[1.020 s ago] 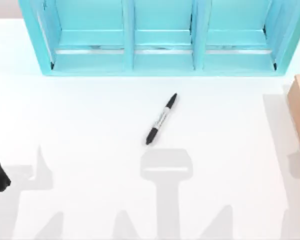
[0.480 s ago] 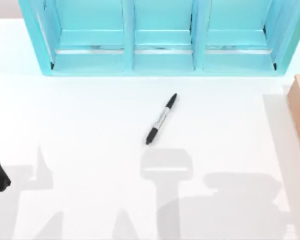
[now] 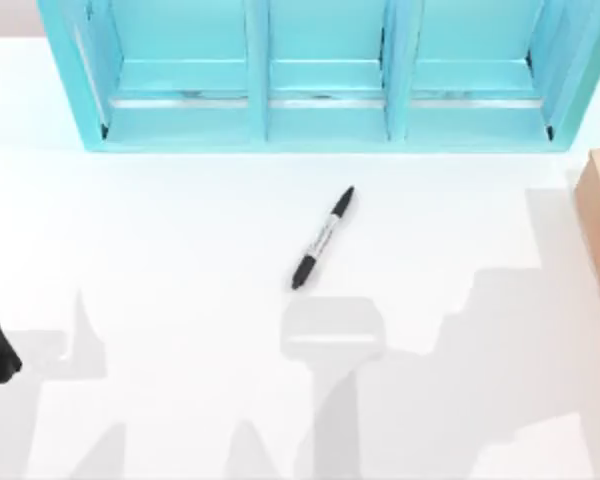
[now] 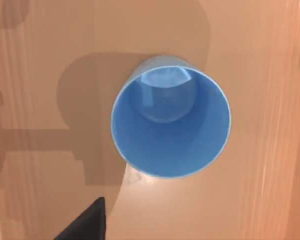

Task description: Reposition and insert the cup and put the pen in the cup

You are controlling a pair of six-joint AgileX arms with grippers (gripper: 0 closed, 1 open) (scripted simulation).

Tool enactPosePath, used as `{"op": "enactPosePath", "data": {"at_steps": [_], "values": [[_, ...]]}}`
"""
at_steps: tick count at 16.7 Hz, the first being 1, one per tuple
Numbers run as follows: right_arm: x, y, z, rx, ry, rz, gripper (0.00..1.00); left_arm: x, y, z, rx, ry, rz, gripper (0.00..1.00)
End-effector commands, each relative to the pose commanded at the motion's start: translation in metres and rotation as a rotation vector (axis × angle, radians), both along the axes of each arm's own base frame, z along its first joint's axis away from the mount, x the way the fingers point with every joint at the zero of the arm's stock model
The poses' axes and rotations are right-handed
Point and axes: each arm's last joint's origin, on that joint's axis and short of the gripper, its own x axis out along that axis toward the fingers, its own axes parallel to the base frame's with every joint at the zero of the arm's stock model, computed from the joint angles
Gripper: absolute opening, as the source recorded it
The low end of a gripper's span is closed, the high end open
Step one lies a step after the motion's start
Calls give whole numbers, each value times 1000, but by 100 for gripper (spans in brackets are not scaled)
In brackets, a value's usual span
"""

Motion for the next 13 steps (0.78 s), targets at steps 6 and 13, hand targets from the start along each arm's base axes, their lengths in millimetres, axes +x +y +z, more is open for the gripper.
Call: {"op": "enactPosePath", "data": {"at_steps": [6, 13], "values": [[8, -7, -4, 16, 40, 0, 100, 0, 0, 0, 0, 0, 0, 100], [11, -8, -48, 15, 38, 0, 100, 0, 0, 0, 0, 0, 0, 100]]}}
